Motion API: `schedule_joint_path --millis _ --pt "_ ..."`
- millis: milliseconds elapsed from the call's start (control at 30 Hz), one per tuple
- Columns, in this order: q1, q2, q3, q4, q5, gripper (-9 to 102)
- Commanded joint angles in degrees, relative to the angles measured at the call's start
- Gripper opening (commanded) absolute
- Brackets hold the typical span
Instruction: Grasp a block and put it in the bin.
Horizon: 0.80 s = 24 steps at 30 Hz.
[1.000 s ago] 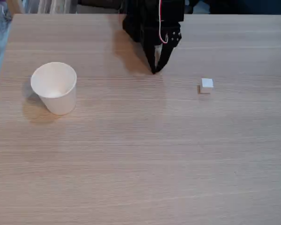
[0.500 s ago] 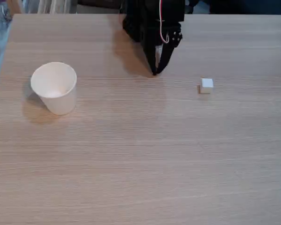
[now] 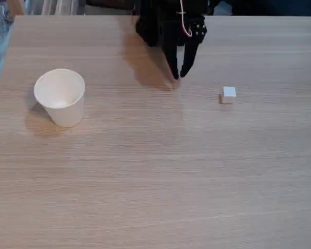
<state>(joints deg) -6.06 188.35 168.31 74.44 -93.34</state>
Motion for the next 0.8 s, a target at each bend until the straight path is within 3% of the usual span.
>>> schedule_joint_path --millis 0,467,767 --pt "-0.3 -5.3 -5.9 0.6 1.4 7" --pt "-8.9 -28.7 -28.3 10.2 15.6 10" --pt "-20.4 -34.4 -31.5 11.2 28.9 13"
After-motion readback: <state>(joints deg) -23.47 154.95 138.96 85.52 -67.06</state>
